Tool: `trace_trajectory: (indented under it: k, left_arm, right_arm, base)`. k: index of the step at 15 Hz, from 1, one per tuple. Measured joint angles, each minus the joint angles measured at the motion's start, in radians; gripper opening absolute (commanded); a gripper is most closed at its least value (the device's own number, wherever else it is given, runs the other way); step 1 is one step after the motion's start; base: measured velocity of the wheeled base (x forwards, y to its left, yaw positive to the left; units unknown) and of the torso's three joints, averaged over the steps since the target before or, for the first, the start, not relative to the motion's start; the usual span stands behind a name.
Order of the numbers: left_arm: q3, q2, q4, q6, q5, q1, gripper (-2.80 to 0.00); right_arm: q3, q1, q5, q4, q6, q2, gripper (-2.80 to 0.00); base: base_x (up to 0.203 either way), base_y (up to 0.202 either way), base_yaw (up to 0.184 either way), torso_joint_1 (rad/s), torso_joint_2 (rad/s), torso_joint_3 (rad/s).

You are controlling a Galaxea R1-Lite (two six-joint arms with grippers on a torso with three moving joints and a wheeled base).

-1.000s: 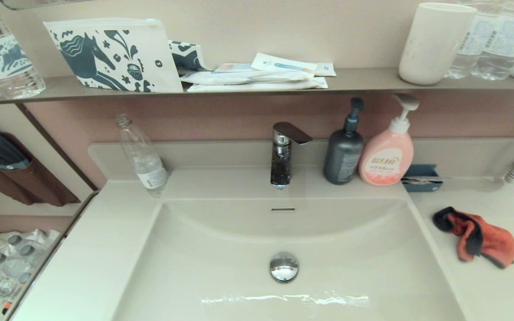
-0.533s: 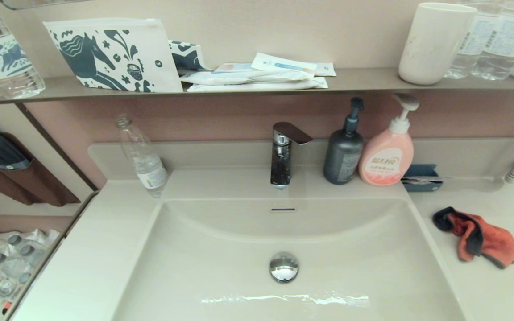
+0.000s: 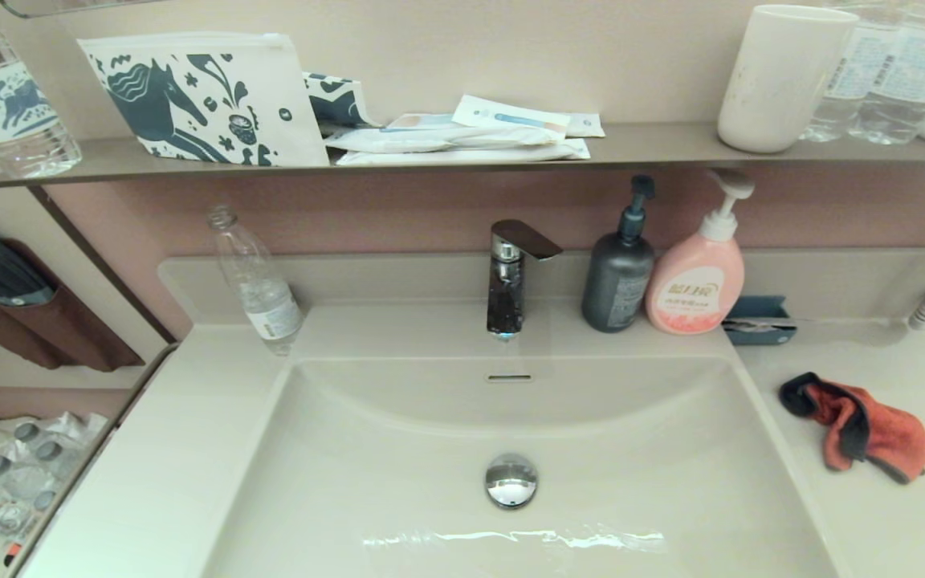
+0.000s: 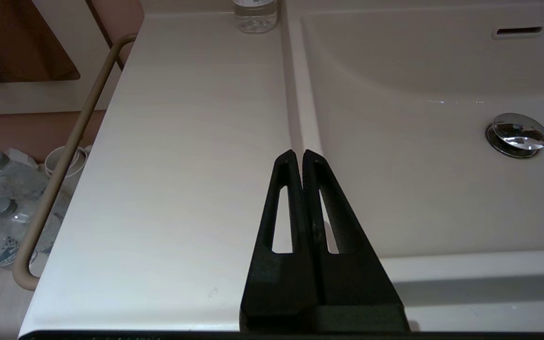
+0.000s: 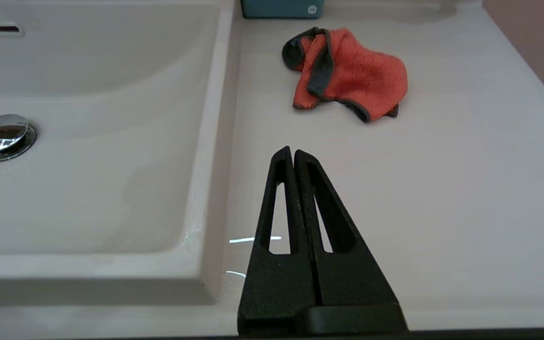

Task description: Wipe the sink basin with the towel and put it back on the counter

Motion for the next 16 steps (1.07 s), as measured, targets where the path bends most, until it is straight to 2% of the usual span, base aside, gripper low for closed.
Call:
trace_trajectory:
  k: [8, 16]
  left_arm:
    - [0.0, 0.0, 0.0, 0.0, 0.0, 0.0, -2.8]
    - [0.048, 0.0, -0.007, 0.0, 0.0, 0.0, -2.8]
  right_arm:
    - [0.005, 0.0, 0.002, 0.0, 0.005, 0.0, -2.8]
    - [0.005, 0.0, 0.005, 0.0, -0.003, -0.001, -2.8]
  base:
    - [0.0, 0.0, 0.0, 0.0, 0.0, 0.0]
    - [0.0, 0.0, 0.0, 0.0, 0.0, 0.0]
